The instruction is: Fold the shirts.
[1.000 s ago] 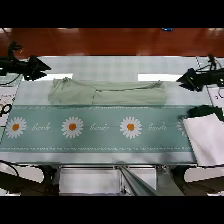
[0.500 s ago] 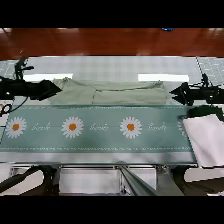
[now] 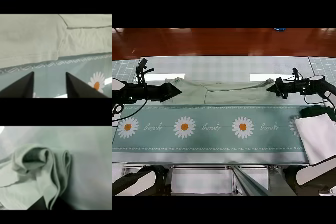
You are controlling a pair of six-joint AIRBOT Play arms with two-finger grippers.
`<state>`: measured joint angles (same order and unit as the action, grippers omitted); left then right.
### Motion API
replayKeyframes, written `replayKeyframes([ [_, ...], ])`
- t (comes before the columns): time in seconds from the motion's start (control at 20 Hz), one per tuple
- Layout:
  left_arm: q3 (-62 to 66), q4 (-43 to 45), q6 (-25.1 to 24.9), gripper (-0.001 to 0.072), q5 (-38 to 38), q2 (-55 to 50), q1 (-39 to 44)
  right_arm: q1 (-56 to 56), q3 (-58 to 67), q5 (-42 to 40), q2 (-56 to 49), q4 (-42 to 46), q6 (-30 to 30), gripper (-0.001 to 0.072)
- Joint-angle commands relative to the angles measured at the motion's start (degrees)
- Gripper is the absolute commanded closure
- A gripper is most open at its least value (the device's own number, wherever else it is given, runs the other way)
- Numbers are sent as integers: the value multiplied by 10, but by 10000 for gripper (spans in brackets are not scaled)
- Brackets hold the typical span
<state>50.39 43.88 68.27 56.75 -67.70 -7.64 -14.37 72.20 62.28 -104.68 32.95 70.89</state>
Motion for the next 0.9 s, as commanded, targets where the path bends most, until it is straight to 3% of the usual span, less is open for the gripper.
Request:
replayKeyframes([
  [0.0, -2, -5, -1, 593, -8, 1, 2, 13, 25, 47, 22, 12, -13, 681],
  [0.05, -2, -17, -1, 689, -8, 1, 4, 13, 25, 60, 49, 51, -5, 682],
  [0.2, -2, -58, -1, 690, -70, -3, 57, 21, 10, 68, 157, 149, 26, 682],
  [0.4, 55, -57, 19, 691, -115, -89, 210, 33, -55, 71, 326, 178, 47, 682],
  [0.6, 239, -45, 57, 691, -62, -261, 327, 35, -129, 91, 486, 187, 76, 682],
  [0.85, 446, -36, 134, 691, 26, -437, 445, 35, -154, 128, 596, 187, 101, 682],
])
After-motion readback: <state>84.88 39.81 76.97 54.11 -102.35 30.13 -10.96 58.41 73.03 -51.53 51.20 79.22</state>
